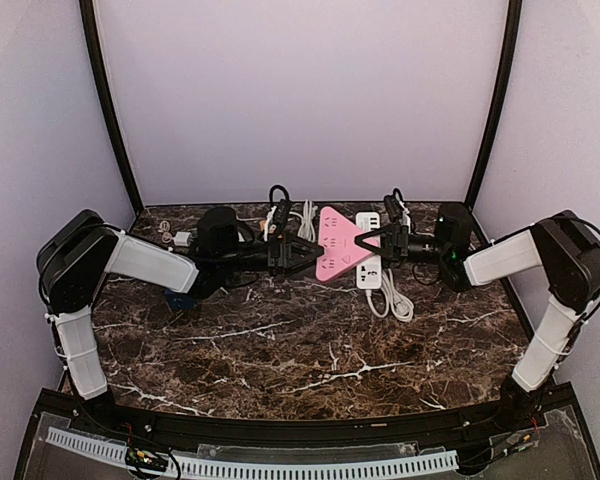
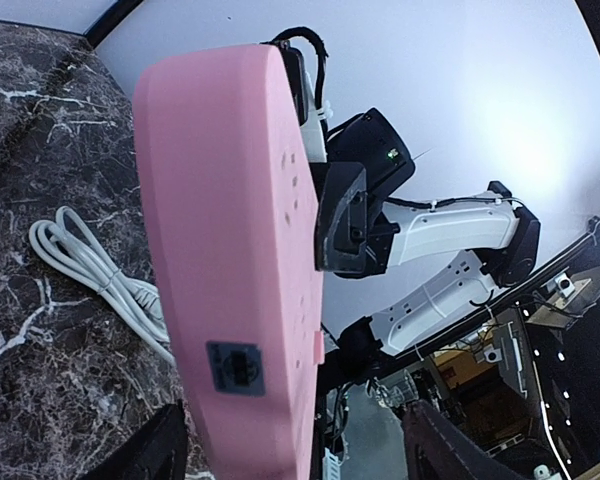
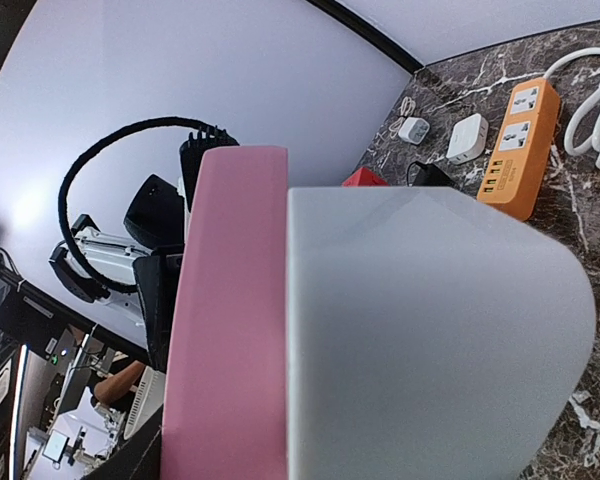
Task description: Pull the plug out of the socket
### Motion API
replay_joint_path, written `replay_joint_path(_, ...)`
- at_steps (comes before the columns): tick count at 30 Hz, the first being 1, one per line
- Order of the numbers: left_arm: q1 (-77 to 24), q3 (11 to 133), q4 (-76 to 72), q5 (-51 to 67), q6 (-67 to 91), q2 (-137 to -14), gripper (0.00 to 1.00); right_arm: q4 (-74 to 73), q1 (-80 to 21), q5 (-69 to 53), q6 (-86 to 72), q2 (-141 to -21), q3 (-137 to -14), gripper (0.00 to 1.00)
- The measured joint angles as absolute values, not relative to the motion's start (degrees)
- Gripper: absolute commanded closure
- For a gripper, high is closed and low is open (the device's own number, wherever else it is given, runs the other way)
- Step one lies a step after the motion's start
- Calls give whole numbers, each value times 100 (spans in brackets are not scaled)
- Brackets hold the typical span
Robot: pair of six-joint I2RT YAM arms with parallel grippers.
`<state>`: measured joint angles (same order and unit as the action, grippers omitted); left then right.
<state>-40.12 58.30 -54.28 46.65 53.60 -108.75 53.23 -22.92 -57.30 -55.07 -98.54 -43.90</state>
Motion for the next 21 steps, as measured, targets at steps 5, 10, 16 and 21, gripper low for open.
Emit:
replay_joint_path(5, -4062, 5924, -5675, 4687, 5623, -11037, 49, 5494, -2379, -5795, -5640, -9957, -4390, 100)
replay_joint_path(10, -4077, 5999, -5894, 4724, 5870, -11251, 57, 5566, -2408, -5828, -5725, -10031, -4390, 100)
replay_joint_path(16, -4077, 6010, -5964, 4727, 6023, -11292, 71, 5640, -2421, -5854, -5787, -10036, -4401, 91)
replay_joint_path(21, -4071, 6018, -6125, 4768, 6104, -11338, 85, 5749, -2418, -5887, -5902, -10042, -4403, 78)
